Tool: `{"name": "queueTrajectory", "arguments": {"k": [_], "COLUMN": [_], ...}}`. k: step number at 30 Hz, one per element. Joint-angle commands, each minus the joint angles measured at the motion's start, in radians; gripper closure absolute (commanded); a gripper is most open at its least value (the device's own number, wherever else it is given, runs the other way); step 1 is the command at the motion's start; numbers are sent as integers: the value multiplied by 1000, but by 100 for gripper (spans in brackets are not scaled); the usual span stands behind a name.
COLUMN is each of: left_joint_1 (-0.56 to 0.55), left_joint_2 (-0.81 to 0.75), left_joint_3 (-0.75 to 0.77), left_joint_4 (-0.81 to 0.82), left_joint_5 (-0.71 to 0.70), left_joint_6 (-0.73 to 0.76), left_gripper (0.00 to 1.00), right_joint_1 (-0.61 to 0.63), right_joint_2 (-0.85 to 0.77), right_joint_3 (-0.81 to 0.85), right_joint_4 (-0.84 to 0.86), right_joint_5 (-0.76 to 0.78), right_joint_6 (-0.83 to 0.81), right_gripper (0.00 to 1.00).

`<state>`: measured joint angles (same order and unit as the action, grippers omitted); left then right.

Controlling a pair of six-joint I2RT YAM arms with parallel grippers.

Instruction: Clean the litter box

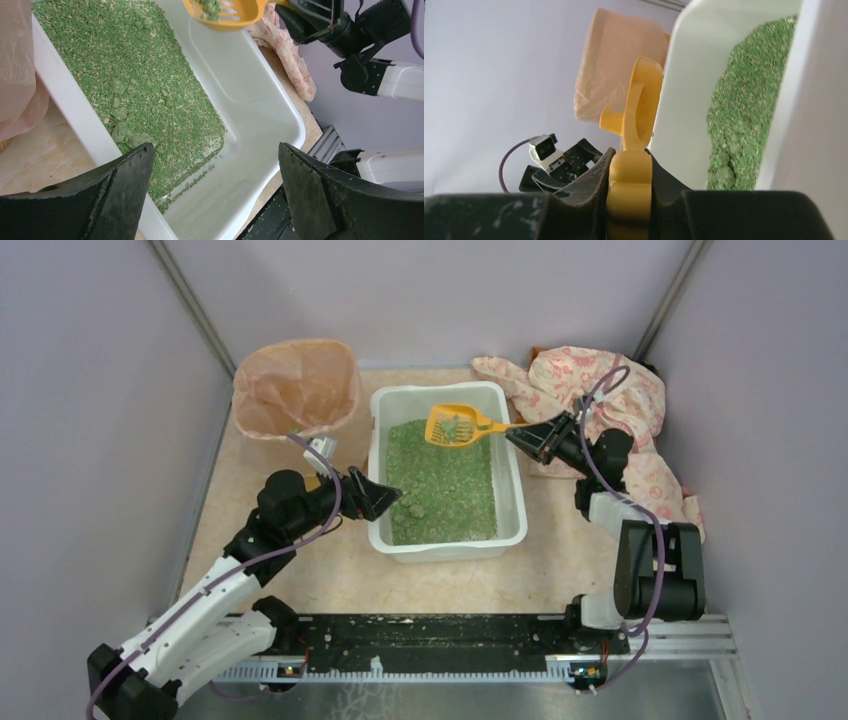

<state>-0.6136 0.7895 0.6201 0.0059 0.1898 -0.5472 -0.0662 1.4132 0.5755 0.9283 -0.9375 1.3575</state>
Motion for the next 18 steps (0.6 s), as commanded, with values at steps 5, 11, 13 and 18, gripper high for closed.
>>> {"name": "queueTrajectory", "arguments": {"k": [5, 11, 13, 18], "left_joint_1": [-4, -4, -4, -5], "left_joint_2": [-71, -104, -116, -140], "left_joint_3": [29, 22, 20, 15], "left_joint_4": [-68, -97, -106, -120], "left_joint_5": [-9, -10, -13, -24], "left_joint_6": [3, -3, -1, 0], "left_gripper": [1, 1, 1, 1], "right_joint_1": [59, 167, 203, 297], "right_joint_2": [-7, 79, 110, 194], "right_joint_3": [284, 469, 538, 725], "right_joint_4": [-167, -248, -281, -375], "right_joint_5": [68, 113, 128, 165], "right_joint_6": [-35, -25, -34, -72], "right_gripper": [100, 100, 100, 100]}}
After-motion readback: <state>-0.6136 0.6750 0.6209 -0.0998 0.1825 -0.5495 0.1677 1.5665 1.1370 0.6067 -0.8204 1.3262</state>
